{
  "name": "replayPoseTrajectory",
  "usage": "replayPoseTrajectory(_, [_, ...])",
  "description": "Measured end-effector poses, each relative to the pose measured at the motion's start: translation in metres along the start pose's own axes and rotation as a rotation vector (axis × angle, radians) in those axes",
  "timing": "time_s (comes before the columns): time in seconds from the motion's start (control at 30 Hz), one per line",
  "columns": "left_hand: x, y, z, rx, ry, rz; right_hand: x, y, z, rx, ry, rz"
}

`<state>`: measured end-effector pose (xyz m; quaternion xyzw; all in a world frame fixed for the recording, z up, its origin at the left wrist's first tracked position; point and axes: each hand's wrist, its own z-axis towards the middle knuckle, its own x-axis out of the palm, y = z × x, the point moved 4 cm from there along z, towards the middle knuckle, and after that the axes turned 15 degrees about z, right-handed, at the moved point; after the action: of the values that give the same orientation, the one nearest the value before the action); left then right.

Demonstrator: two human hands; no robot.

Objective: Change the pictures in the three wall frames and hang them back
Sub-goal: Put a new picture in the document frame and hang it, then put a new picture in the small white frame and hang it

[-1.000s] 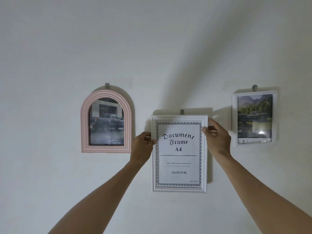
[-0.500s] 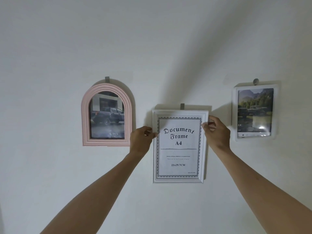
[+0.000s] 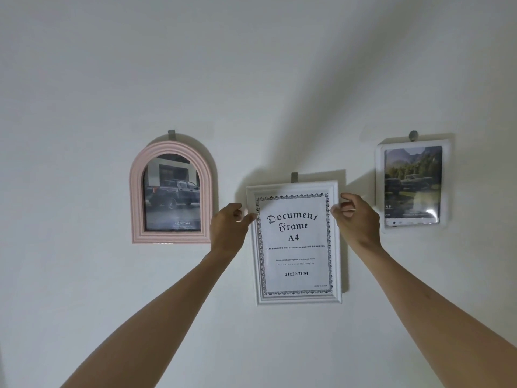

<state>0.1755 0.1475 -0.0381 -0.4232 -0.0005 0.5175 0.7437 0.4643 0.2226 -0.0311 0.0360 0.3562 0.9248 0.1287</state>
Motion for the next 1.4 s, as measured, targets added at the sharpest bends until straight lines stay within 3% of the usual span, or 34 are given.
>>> replayPoseTrajectory(0.27, [0.006,-0.07,-0.018,0.337,-0.338,0.102,-0.04,0.004,0.018,-0.054,-0.021,0.058])
replayPoseTrajectory(0.47, [0.052,-0.163,-0.039,0.502,-0.261,-0.001,-0.112,0.011,0.051,-0.164,-0.201,0.035])
replayPoseTrajectory(0.6, [0.099,-0.212,-0.045,0.396,-0.039,-0.054,-0.166,-0.001,0.074,-0.173,-0.284,-0.107])
replayPoseTrajectory(0.77, [0.151,-0.247,-0.041,0.101,0.2,-0.134,-0.207,-0.039,0.098,0.043,-0.169,-0.178])
replayPoseTrajectory(0.9, [0.176,-0.256,-0.038,-0.028,0.194,-0.123,-0.21,-0.059,0.104,0.146,-0.011,-0.051])
replayPoseTrajectory(1.13, [0.19,-0.263,-0.041,-0.143,0.14,-0.189,-0.211,-0.068,0.111,0.094,-0.024,-0.062])
replayPoseTrajectory(1.4, [0.161,-0.261,-0.045,-0.076,0.124,-0.238,-0.209,-0.049,0.1,0.061,-0.013,0.003])
